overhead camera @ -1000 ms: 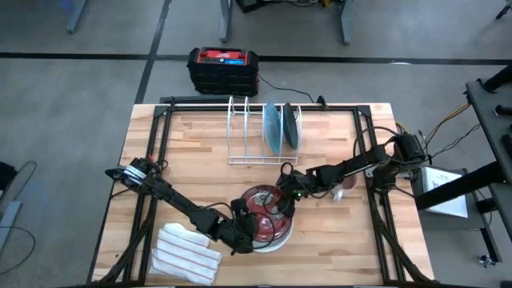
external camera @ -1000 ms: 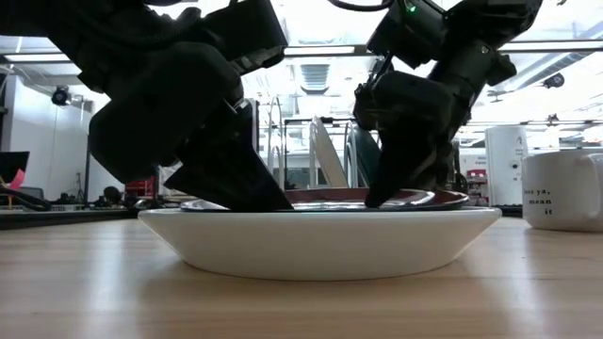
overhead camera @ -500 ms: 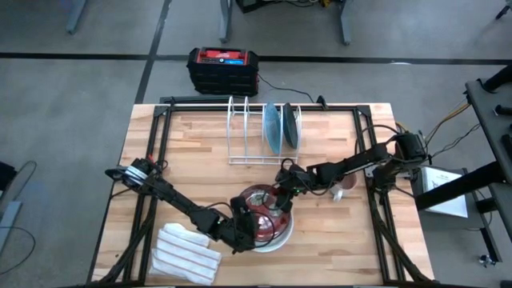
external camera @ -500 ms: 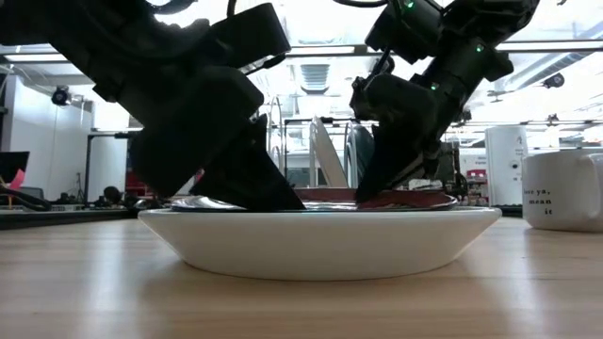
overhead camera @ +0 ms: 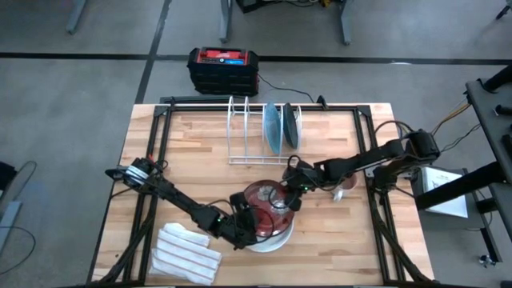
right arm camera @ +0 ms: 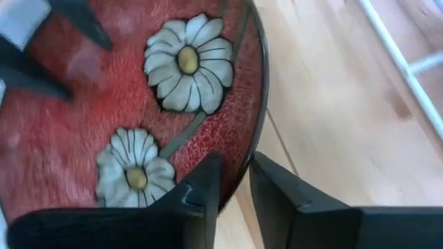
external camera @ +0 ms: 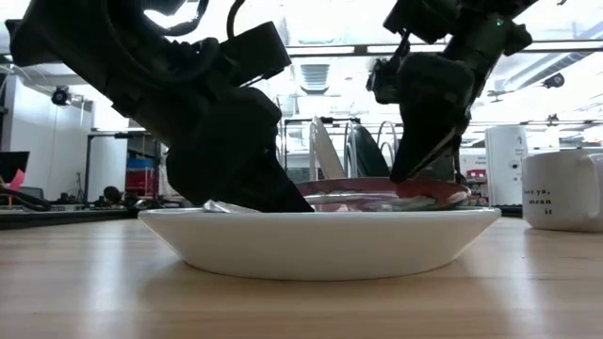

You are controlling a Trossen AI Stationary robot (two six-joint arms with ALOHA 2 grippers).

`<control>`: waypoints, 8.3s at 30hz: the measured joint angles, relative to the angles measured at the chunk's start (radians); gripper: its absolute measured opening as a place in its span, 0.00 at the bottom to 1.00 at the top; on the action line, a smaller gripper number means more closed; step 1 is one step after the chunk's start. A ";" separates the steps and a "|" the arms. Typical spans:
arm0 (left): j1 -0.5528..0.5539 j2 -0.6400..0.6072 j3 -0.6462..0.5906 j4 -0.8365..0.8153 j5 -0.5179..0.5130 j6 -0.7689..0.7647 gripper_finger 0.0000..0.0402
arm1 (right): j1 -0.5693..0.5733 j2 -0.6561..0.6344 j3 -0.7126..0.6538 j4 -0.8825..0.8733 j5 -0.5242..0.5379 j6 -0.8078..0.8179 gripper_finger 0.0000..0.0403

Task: Sort dishes
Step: Put the red plate in the dish rack

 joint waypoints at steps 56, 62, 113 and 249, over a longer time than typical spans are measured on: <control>0.046 0.003 -0.014 0.084 0.025 0.081 0.57 | -0.019 0.088 -0.098 0.310 -0.152 0.112 0.35; 0.043 0.002 -0.012 0.088 0.007 0.089 0.57 | -0.019 0.043 -0.096 0.306 -0.150 0.116 0.13; -0.082 -0.289 0.238 -0.274 -0.089 0.369 0.57 | -0.002 -0.315 -0.092 0.174 -0.087 -0.315 0.02; -0.162 -0.452 0.139 -1.166 -0.495 -0.465 0.57 | -0.193 0.182 0.578 -0.060 0.454 -2.663 0.02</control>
